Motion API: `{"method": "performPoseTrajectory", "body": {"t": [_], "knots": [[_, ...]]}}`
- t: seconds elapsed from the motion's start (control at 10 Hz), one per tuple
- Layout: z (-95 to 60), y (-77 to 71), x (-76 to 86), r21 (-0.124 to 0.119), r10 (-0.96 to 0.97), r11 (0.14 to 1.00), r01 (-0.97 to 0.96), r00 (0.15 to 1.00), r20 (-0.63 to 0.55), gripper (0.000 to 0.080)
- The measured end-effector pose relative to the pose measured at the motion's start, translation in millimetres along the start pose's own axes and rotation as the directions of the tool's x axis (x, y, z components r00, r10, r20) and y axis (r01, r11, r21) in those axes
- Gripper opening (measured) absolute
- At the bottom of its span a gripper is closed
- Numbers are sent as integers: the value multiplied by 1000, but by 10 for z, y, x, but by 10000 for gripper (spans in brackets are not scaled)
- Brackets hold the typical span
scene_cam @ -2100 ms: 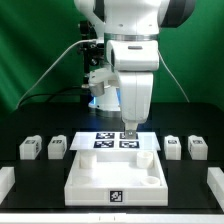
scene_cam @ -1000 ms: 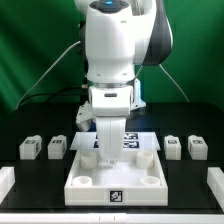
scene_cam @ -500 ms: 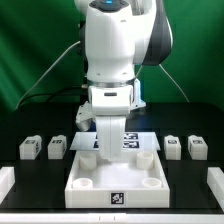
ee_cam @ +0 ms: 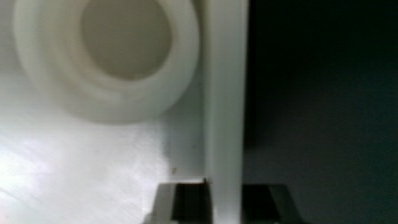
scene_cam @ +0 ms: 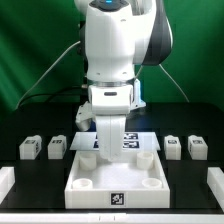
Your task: Assemble one leg
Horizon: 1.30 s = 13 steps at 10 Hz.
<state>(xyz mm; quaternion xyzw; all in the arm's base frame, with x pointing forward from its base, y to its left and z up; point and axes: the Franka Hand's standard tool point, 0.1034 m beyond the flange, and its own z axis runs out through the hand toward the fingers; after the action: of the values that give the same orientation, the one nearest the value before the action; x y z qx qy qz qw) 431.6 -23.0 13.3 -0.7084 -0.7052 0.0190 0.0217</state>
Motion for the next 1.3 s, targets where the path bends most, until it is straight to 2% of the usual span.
{"method": "performPoseTrajectory", "body": {"t": [0.1, 0.2, 0.4, 0.6, 0.8, 1.3], "knots": [[-4, 20, 7, -1, 0, 1000, 0, 1000, 0, 62], [-23, 143, 62, -7, 2, 1000, -2, 1000, -3, 62], [-35, 397, 305, -33, -12, 999, 11, 1000, -20, 62], [-48, 537, 507, -51, -41, 998, 40, 999, -35, 62], [-59, 608, 614, -59, -43, 997, 40, 998, -43, 61], [-30, 639, 795, -4, 27, 1000, -27, 998, -52, 62]]}}
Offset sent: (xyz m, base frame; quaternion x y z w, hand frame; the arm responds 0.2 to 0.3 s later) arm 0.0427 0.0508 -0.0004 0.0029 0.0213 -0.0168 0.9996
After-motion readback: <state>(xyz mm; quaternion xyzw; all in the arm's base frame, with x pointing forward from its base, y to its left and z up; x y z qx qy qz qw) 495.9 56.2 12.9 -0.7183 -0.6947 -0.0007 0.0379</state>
